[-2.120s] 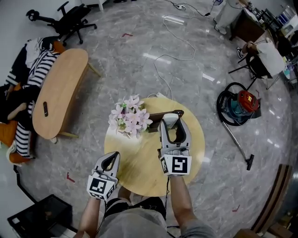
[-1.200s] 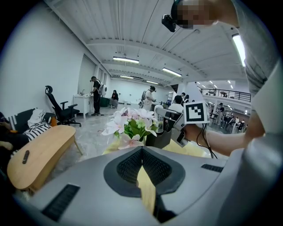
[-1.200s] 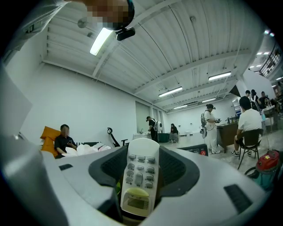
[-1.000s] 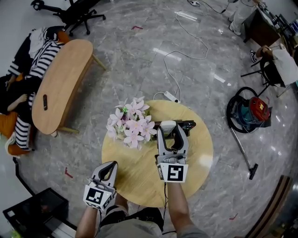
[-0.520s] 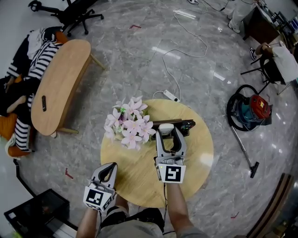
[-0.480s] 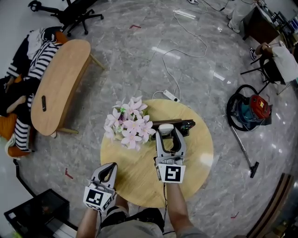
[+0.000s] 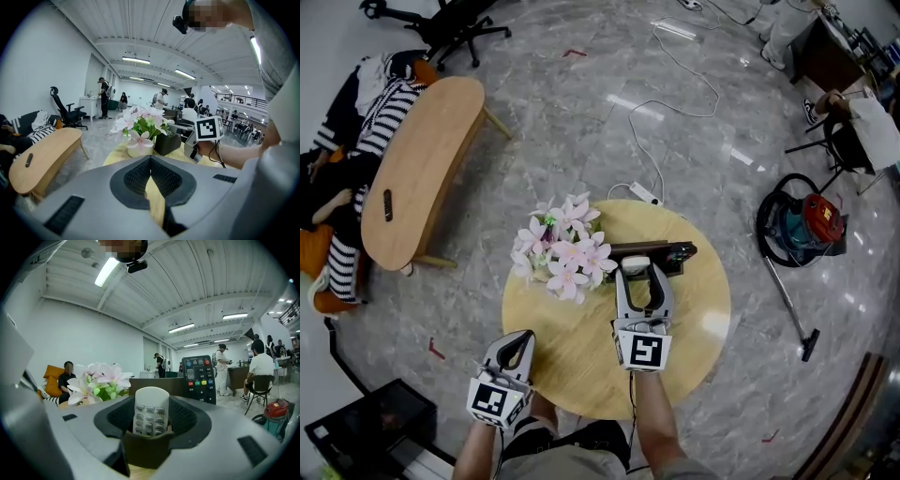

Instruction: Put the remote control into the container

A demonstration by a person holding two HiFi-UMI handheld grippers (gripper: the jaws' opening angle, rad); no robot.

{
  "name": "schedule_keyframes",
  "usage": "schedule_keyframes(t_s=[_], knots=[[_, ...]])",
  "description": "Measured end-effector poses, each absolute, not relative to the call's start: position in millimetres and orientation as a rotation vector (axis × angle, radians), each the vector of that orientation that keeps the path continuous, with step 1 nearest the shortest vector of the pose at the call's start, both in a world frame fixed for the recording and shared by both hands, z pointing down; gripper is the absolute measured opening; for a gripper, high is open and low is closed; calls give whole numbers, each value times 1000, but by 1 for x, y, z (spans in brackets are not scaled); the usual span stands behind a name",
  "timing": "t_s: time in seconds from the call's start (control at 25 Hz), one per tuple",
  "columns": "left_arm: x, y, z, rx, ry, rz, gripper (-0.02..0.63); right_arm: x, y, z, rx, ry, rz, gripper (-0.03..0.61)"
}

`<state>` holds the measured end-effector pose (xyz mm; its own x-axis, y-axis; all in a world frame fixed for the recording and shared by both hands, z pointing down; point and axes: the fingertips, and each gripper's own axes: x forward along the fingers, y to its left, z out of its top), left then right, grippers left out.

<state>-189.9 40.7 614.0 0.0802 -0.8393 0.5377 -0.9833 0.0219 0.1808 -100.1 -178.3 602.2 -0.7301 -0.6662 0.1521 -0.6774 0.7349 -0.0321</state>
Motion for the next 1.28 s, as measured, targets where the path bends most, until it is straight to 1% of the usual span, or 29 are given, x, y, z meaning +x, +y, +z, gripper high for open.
schedule_keyframes(t_s=[0.68,1.0,1.28], knots=[[-189,50,615,1859,-1796,372,6,-97,-174,622,1089,-2754,151,235],[-190,50,610,1869,-1803,369,6,-99,-172,617,1089,-2768,141,236],[-189,40,589,1910,-1824,357,7,-95,-171,602,1084,-2773,150,236]])
